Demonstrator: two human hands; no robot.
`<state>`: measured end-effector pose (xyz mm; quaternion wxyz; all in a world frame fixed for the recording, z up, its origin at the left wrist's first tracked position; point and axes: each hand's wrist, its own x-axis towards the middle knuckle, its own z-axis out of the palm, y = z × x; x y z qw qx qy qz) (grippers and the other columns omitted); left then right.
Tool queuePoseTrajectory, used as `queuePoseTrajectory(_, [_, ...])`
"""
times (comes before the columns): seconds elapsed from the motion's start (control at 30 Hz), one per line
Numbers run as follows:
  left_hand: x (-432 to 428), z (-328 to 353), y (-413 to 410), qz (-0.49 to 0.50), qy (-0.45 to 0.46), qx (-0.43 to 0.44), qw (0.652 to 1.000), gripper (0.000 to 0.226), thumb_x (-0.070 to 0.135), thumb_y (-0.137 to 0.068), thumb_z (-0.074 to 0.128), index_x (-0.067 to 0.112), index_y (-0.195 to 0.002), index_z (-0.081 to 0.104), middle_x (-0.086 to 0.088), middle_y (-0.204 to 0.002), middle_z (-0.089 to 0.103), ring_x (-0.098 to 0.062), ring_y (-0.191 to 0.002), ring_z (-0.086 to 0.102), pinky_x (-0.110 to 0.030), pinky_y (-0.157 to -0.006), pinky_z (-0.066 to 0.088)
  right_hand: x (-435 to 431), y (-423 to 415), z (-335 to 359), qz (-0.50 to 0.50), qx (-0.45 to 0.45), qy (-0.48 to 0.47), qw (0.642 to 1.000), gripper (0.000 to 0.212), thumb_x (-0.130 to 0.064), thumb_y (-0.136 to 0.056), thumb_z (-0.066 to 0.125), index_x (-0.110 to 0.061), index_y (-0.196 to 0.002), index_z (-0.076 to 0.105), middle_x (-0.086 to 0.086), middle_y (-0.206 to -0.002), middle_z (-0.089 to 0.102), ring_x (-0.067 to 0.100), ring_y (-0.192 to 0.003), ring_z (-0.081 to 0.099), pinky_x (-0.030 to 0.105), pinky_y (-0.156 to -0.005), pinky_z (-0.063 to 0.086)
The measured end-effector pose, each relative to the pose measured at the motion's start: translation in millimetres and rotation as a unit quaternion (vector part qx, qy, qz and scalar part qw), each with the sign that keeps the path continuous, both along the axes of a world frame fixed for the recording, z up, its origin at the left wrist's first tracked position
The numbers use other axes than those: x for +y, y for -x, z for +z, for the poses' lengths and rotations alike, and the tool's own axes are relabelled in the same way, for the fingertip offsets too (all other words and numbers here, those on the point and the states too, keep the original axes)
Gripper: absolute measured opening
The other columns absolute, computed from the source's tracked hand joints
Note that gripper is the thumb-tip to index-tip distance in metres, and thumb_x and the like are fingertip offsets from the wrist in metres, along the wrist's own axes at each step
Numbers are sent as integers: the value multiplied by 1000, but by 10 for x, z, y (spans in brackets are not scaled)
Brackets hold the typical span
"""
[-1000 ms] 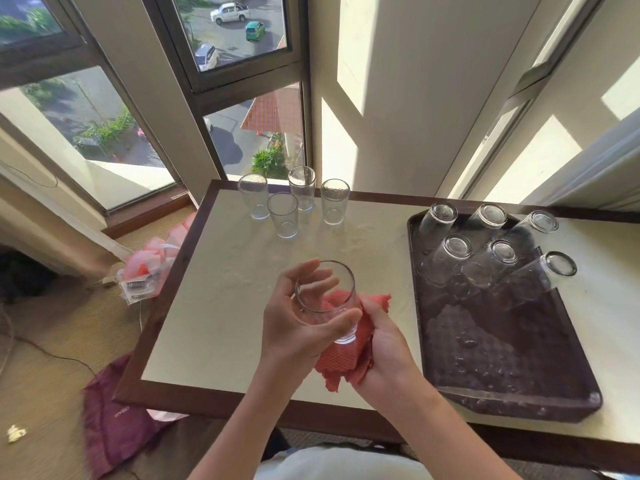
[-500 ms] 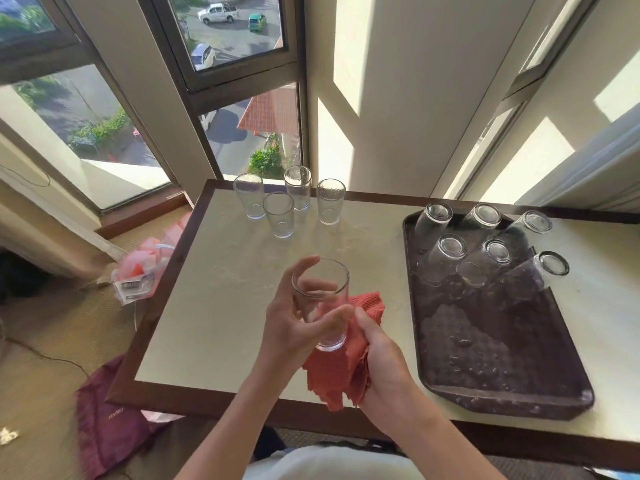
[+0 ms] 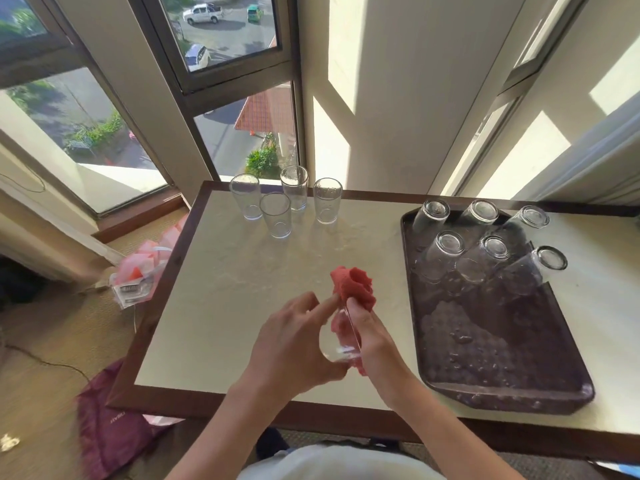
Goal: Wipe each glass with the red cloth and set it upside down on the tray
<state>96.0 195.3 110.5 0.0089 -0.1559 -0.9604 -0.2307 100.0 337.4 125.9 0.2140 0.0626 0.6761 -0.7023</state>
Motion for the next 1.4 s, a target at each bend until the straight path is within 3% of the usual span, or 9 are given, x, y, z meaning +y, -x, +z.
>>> queuePoseTrajectory(0.1, [-1, 24, 16, 8, -28, -30, 999, 84, 55, -59, 79, 41, -137, 50, 10, -93, 58, -10, -79, 59, -24, -65, 52, 8, 46, -1, 2, -2, -15, 1000, 27, -53, -93, 42, -34, -102, 59, -22, -84, 64, -8, -91, 61, 9, -78, 42])
queuePoseTrajectory(0.27, [-70, -15, 72, 60, -36, -49, 996, 71, 52, -55, 82, 38, -120, 56, 10, -90, 56, -13, -78, 60, -32, -63, 54, -35, -148, 7, 35, 44, -43, 998, 34, -53, -86, 37, -50, -117, 50, -43, -76, 57, -18, -74, 54, 7, -64, 40])
queuePoseTrajectory(0.37, [-43, -112, 13, 48, -25, -39, 998, 69, 53, -53, 78, 35, -116, 58, 11, -86, 56, -11, -74, 59, -29, -61, 52, -57, -85, -63, -5, 11, -28, 1000, 27, -51, -95, 41, -39, -114, 56, -18, -93, 64, -13, -76, 58, 7, -65, 41])
queuePoseTrajectory(0.5, [-55, -283, -49, 55, -138, -121, 981, 88, 66, -52, 74, 39, -134, 56, 18, -88, 58, -4, -72, 57, -22, -66, 53, 6, 150, -410, -51, -81, -20, 995, 40, -32, -105, 37, -1, -108, 62, 29, -91, 66, 35, -74, 63, 27, -56, 50])
queuePoseTrajectory(0.67, [-166, -536, -72, 158, -240, -227, 930, 76, 42, -55, 92, 38, -124, 61, 11, -94, 67, -7, -82, 66, -16, -69, 54, 186, 262, -1104, -42, 89, -304, 948, 22, -30, -101, 43, -21, -110, 61, 6, -107, 70, 20, -91, 64, 45, -84, 55])
queuePoseTrajectory(0.8, [-192, -582, -116, 214, -343, -268, 875, 61, 22, -60, 95, 37, -113, 66, 6, -97, 72, -3, -90, 67, -20, -82, 51, 331, 205, -1375, 207, 130, -484, 840, 59, -43, -92, 53, -26, -147, 39, -4, -164, 14, 21, -148, 15, 47, -118, 24])
queuePoseTrajectory(1.0, [20, -427, -6, 231, -461, -279, 810, 75, 34, -44, 99, 26, -112, 67, -1, -104, 73, 5, -82, 68, -11, -67, 50, 391, 158, -977, -44, -66, -136, 987, 24, -12, -90, 62, -14, -113, 69, 7, -120, 70, 25, -115, 63, 32, -99, 47])
queuePoseTrajectory(1.23, [511, -418, 211, 203, -540, -257, 775, 67, 32, -47, 92, 25, -110, 69, 1, -106, 72, -19, -105, 68, -29, -85, 57, 657, 132, -666, -113, -247, 266, 925, 49, -47, -95, 50, -9, -120, 69, 22, -120, 68, 38, -94, 66, 47, -88, 51])
queuePoseTrajectory(1.4, [693, -543, 302, 155, -534, -295, 777, 70, 39, -51, 91, 25, -114, 65, -7, -110, 71, -27, -100, 70, -41, -86, 59, 939, 120, -668, -162, -228, 353, 893, 44, -24, -81, 72, 0, -116, 64, 29, -113, 65, 36, -81, 67, 41, -71, 61])
